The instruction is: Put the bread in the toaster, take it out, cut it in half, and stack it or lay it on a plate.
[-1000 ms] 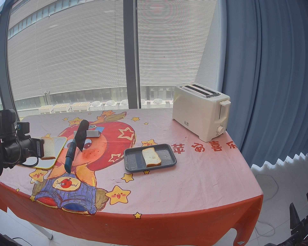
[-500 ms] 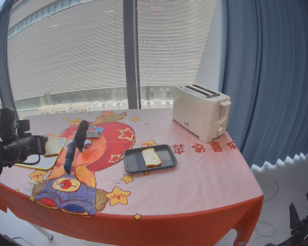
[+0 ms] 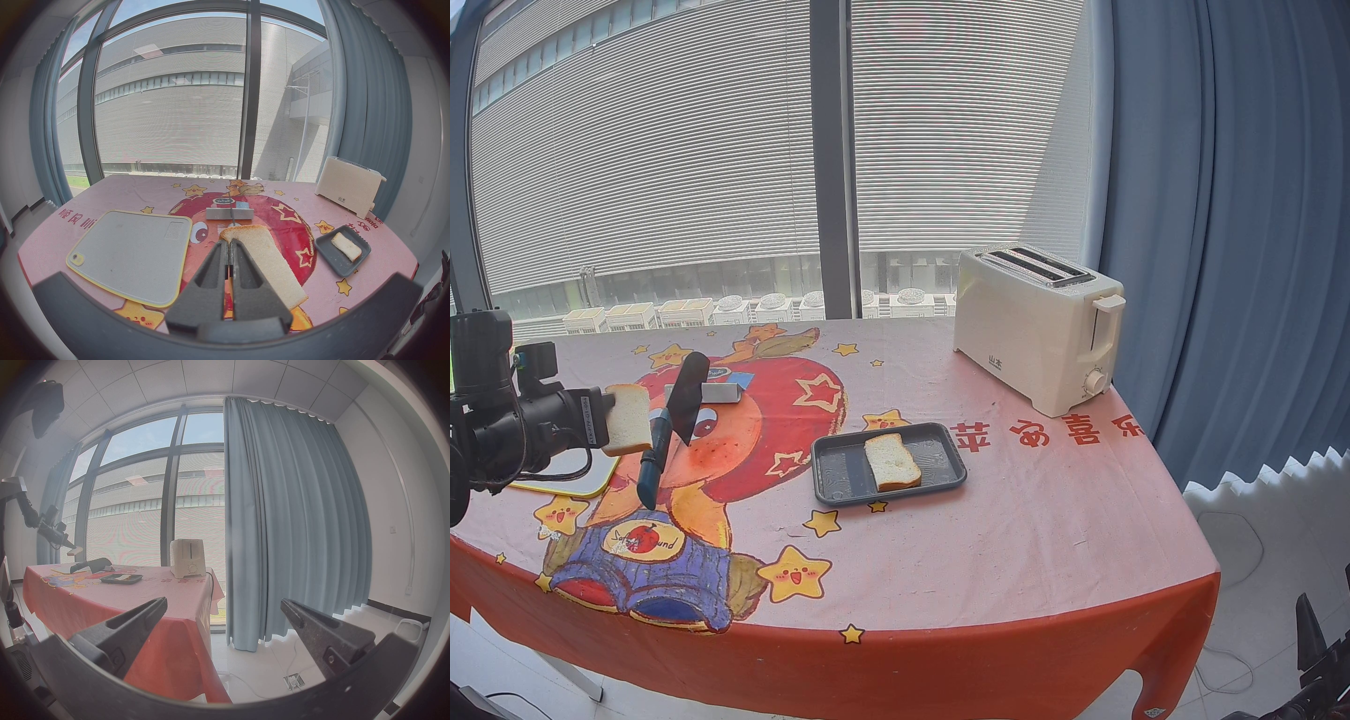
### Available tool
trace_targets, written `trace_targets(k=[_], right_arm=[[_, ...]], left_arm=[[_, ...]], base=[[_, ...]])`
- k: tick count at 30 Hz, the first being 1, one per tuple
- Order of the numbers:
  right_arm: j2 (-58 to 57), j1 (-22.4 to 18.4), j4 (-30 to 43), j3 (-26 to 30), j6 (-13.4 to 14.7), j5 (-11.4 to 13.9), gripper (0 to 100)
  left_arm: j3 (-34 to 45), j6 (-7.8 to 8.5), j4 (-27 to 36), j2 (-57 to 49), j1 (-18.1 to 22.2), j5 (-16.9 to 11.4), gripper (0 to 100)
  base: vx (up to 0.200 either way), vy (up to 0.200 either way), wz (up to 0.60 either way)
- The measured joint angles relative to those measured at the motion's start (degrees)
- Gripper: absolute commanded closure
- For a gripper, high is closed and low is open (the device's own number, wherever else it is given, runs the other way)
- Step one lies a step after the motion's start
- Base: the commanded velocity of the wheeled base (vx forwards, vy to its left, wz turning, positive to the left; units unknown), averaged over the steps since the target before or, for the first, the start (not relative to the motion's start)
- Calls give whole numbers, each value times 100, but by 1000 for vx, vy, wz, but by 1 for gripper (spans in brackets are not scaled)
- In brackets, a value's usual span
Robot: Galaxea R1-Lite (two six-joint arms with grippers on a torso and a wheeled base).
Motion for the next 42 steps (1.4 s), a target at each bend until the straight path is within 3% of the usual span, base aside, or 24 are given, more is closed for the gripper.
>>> trace_targets(k=[2,4,8,11,21,42], right_arm=[[0,-2,0,0,0,0,0],[0,-2,0,0,0,0,0],[0,0,0,0,0,0,0],[0,0,0,0,-2,0,0],[0,0,0,2,0,0,0],[0,0,0,0,0,0,0]], left_arm=[[-5,-29,0,0,-54,20,100],[-38,-169,0,0,-134,56,100],[-173,-708,-2,2,-374,244,100],[-261,-947,-7,13,-606,533,100],[-239,-978,94,35,-992,957,100],[87,-974,74,38,-2014,1225,100]], base=[[0,0,0],[0,0,0],[0,0,0],[0,0,0],[0,0,0],[0,0,0]])
